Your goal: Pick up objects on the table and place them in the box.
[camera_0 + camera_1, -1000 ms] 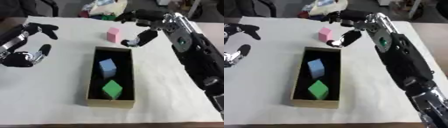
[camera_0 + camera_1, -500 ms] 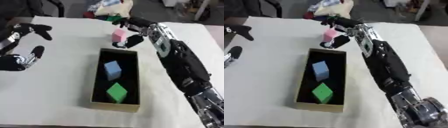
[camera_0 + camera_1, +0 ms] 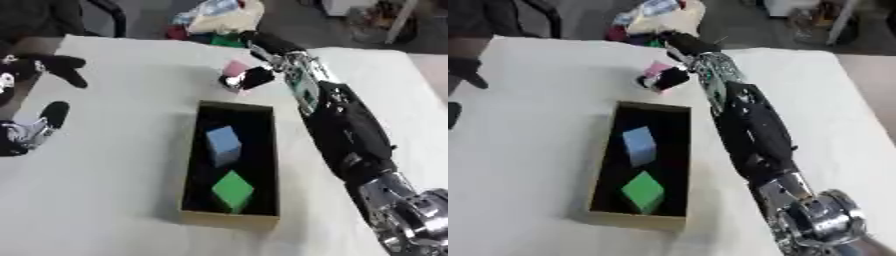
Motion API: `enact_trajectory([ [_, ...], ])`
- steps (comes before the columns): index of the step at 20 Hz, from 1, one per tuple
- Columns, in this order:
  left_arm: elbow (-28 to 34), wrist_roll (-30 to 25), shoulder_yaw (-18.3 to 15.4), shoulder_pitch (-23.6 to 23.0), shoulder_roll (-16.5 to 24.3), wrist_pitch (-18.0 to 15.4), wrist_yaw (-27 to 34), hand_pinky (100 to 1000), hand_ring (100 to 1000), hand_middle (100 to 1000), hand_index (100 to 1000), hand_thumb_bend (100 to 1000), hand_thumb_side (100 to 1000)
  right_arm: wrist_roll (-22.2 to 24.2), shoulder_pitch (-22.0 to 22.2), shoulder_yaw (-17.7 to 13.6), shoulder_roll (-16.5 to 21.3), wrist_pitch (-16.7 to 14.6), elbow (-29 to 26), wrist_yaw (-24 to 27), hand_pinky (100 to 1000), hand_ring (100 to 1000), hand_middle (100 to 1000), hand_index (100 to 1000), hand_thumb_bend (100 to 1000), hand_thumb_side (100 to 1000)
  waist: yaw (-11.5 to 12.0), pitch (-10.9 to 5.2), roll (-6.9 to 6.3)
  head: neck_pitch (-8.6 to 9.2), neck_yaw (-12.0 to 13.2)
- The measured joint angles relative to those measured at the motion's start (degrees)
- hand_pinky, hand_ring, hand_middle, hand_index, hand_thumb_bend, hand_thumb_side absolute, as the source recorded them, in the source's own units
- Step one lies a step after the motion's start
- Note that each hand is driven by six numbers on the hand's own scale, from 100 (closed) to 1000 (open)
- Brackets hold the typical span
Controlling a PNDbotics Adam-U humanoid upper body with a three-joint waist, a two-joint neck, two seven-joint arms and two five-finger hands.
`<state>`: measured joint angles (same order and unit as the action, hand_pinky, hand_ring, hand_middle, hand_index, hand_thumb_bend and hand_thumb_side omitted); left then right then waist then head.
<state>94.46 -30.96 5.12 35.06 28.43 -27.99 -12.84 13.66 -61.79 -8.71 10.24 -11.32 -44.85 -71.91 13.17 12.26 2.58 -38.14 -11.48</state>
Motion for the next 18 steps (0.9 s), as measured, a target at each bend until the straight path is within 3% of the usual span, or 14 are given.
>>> enact_trajectory([
  [10,0.26,-0.26,0.03,0.33,-0.17,-0.25,0.0,857,706,650,930,100,678,-1.28,-0.24,-3.66,0.06,6.07,4.0,-0.47,826,853,854,973,404,598,1.21,0.82,0.0,0.98,-1.92],
  [18,0.26,-0.54,0.32,0.68,-0.19,-0.39,0.0,857,705,650,930,100,679,-2.95,-0.23,-4.77,0.08,8.29,5.5,-0.02,811,835,779,927,378,590,1.94,0.89,0.16,1.41,-2.61],
])
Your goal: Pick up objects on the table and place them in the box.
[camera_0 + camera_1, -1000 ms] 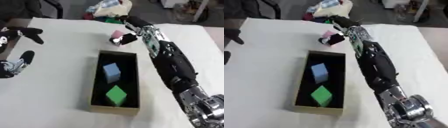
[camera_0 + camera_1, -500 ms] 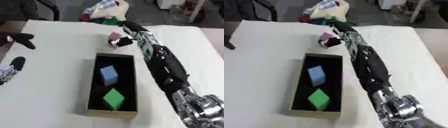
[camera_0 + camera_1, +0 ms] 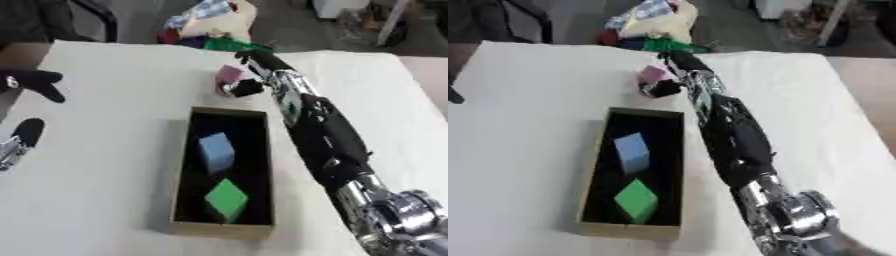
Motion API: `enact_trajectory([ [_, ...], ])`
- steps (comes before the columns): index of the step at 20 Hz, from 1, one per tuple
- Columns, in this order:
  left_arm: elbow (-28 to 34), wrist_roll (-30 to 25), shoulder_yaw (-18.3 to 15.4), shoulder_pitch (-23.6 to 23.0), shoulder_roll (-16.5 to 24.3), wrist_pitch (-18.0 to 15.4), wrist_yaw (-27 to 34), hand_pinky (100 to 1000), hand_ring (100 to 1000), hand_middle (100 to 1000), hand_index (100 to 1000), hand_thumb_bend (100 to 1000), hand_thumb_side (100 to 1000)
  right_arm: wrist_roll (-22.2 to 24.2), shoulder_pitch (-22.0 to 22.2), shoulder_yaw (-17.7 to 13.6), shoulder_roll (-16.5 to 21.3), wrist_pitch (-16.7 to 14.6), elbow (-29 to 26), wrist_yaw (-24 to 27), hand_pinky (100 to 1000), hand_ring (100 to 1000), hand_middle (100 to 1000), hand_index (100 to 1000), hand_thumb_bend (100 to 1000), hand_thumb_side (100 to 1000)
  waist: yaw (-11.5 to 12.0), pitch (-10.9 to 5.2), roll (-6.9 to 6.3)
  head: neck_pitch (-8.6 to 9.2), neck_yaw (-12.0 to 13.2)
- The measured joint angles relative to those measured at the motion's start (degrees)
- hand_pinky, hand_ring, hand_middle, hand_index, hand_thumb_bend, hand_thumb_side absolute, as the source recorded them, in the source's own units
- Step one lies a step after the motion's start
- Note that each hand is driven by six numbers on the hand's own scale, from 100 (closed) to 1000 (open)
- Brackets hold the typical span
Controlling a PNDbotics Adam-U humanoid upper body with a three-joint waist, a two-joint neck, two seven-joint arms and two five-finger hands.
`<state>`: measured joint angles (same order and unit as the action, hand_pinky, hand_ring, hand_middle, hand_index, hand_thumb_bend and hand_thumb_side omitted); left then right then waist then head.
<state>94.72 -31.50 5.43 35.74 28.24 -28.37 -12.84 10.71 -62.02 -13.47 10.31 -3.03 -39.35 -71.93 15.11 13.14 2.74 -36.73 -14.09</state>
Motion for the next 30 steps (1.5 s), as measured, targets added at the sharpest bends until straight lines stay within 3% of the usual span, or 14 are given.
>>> enact_trajectory([
  [6,0.0,-0.11,0.0,0.01,-0.01,0.05,0.0,857,705,650,930,100,684,-0.58,0.15,0.05,-0.18,0.16,0.84,0.45,806,821,732,891,342,570,0.25,0.17,0.18,0.17,-0.19],
  [13,0.0,-0.17,0.0,0.02,-0.04,0.1,0.0,857,705,650,931,100,682,-2.08,0.55,0.09,-0.47,-0.25,0.96,0.64,779,778,549,754,234,505,0.24,0.25,0.23,0.53,-0.23],
  [19,-0.03,-0.18,0.0,-0.08,-0.04,0.12,0.0,857,705,650,930,100,686,-4.06,0.55,0.81,-0.65,-2.03,0.4,1.11,774,774,535,747,208,498,-0.79,-0.09,0.23,0.53,-0.03],
  [22,-0.3,-0.15,-0.03,-0.69,-0.02,0.14,0.0,857,705,650,930,100,678,-4.28,0.53,2.42,-0.66,-5.09,-1.46,2.22,779,775,537,750,195,500,-2.27,-0.93,0.18,0.44,0.58],
  [23,-0.38,-0.12,-0.08,-1.02,0.0,0.18,-0.02,857,704,650,930,100,681,-4.14,0.52,3.35,-0.61,-6.66,-2.39,2.81,781,775,539,751,210,561,-2.9,-1.14,0.16,0.32,0.89],
  [24,-0.49,-0.06,-0.18,-1.27,0.02,0.23,-0.07,857,704,649,930,100,678,-3.86,0.53,4.38,-0.39,-8.35,-3.35,3.51,782,775,540,752,185,505,-3.49,-1.29,0.08,0.09,1.22],
  [30,-1.47,0.72,-1.03,-2.92,0.09,0.77,-0.61,858,703,648,930,100,686,0.37,2.52,12.07,2.65,-19.2,-10.85,11.55,798,778,558,763,154,514,-6.89,-1.97,-0.21,-1.09,3.15],
])
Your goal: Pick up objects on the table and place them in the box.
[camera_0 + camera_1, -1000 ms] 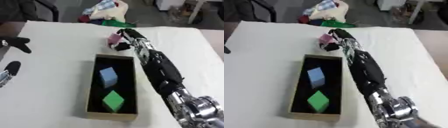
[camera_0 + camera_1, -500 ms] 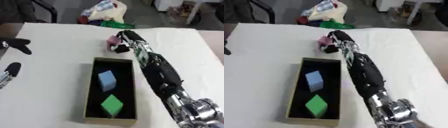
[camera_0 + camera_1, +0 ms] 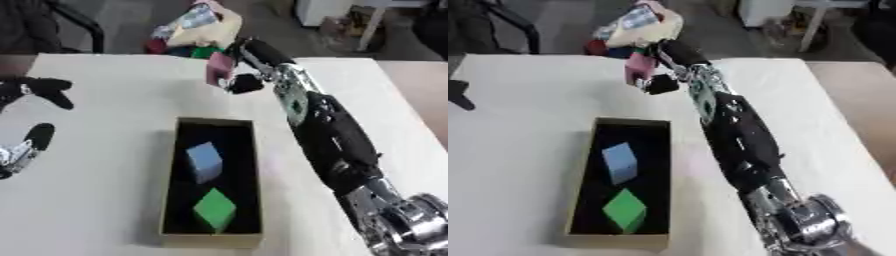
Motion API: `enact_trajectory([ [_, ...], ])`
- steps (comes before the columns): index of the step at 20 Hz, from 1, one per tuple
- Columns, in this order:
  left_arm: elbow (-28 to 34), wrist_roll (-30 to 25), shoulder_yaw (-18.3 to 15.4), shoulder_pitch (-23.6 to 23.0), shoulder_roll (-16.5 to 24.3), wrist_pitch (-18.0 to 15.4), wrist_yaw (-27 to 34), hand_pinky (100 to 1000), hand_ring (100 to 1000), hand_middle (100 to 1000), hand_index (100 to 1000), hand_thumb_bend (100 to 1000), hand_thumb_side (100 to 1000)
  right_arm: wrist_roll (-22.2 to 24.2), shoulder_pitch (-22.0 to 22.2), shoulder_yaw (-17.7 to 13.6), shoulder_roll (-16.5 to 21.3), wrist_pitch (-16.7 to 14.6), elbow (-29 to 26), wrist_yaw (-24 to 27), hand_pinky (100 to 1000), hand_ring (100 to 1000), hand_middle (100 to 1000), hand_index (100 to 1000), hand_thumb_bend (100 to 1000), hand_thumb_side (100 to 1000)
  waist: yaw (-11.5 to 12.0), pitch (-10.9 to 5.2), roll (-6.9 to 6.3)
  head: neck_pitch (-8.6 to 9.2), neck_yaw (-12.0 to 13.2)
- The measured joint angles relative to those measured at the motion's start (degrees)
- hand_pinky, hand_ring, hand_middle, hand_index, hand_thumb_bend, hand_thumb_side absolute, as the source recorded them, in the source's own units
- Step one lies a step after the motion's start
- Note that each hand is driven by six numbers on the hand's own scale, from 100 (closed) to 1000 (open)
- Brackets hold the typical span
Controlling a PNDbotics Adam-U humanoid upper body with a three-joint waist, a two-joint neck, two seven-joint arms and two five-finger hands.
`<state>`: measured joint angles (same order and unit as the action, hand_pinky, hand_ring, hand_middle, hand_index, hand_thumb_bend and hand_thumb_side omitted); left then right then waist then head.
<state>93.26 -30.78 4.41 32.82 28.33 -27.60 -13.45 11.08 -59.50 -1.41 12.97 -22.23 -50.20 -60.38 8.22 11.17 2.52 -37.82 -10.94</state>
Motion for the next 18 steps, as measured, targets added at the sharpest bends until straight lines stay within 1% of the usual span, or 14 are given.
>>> enact_trajectory([
  [4,-0.52,0.47,-0.42,-0.56,0.0,0.17,-0.25,857,703,649,930,100,685,4.67,2.43,5.43,3.39,-5.35,-6.22,7.28,798,778,559,763,144,522,-1.62,-0.29,-0.29,-0.46,1.21],
  [7,-0.66,0.79,-0.68,-0.68,0.01,0.28,-0.38,858,704,649,930,100,684,8.3,4.41,8.91,6.01,-7.76,-10.25,13.34,795,779,560,763,140,529,-2.55,-0.45,-0.49,-0.52,1.82],
  [9,-0.68,0.95,-0.77,-0.84,0.01,0.3,-0.41,858,703,649,930,100,684,10.89,5.79,10.93,7.39,-8.64,-12.38,17.3,791,780,562,765,136,536,-2.89,-0.51,-0.56,-0.67,2.19],
  [12,-0.68,1.05,-0.79,-1.06,0.02,0.29,-0.41,857,703,649,930,100,686,14.66,7.72,13.44,8.52,-9.18,-14.44,22.19,792,784,570,769,136,543,-3.52,-0.61,-0.7,-0.77,2.5],
  [17,-0.64,1.06,-0.8,-1.1,0.02,0.3,-0.41,858,704,649,931,100,685,19.64,10.68,16.38,8.99,-9.64,-16.38,26.72,786,788,577,776,132,553,-3.8,-0.62,-1.0,-0.9,2.82],
  [18,-0.63,1.06,-0.8,-1.1,0.02,0.3,-0.41,858,704,649,930,100,686,20.32,11.18,16.69,8.99,-9.63,-16.63,27.28,792,794,596,795,142,560,-3.87,-0.62,-1.03,-0.91,2.86],
])
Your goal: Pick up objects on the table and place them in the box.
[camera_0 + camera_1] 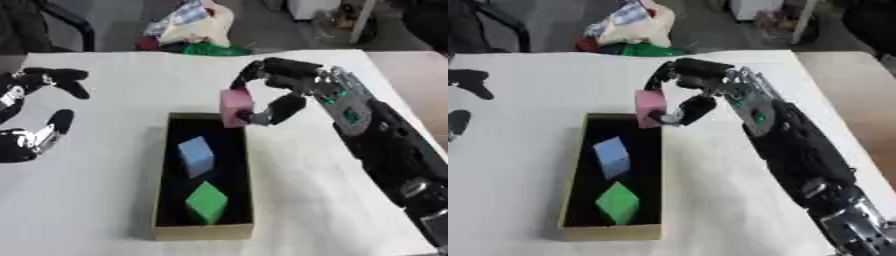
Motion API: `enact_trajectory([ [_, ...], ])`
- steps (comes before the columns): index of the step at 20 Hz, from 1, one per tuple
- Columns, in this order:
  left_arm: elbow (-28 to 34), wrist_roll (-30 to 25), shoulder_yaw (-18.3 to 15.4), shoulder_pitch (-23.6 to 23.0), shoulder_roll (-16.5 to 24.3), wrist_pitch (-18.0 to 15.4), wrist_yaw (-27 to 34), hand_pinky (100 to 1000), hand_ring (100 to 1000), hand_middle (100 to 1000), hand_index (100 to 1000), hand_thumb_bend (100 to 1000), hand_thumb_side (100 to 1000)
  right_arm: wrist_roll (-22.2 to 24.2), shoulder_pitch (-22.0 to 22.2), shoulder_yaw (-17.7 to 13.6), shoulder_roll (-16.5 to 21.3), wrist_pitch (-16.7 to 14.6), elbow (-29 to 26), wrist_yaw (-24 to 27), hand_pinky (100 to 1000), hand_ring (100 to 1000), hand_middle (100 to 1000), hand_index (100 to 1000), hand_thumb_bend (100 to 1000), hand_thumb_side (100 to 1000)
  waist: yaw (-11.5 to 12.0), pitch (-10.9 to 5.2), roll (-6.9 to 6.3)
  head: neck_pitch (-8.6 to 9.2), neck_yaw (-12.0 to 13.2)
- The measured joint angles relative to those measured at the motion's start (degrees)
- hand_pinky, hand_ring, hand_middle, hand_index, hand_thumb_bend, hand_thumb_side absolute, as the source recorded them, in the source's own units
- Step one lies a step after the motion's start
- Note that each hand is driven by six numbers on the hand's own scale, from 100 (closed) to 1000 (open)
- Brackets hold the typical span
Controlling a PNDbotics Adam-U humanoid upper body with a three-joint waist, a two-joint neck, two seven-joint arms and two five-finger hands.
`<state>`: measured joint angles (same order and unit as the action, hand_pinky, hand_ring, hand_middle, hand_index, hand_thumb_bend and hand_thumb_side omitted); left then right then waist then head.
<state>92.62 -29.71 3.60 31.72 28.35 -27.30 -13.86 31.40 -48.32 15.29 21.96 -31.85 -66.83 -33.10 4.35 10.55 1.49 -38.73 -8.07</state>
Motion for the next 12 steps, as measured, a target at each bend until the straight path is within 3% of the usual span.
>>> enact_trajectory([
  [6,0.05,0.0,-0.04,-0.11,0.0,0.0,0.0,857,704,649,931,100,685,1.81,1.4,1.0,-0.02,0.11,-1.22,-0.19,809,826,756,951,212,605,-0.02,0.0,0.0,0.0,0.29],
  [12,0.36,0.0,-0.1,-0.16,0.0,0.01,0.01,856,704,649,932,100,687,1.17,1.51,1.02,-0.44,-0.5,-1.43,-1.68,818,837,810,981,288,638,-0.05,0.0,-0.01,-0.01,0.32],
])
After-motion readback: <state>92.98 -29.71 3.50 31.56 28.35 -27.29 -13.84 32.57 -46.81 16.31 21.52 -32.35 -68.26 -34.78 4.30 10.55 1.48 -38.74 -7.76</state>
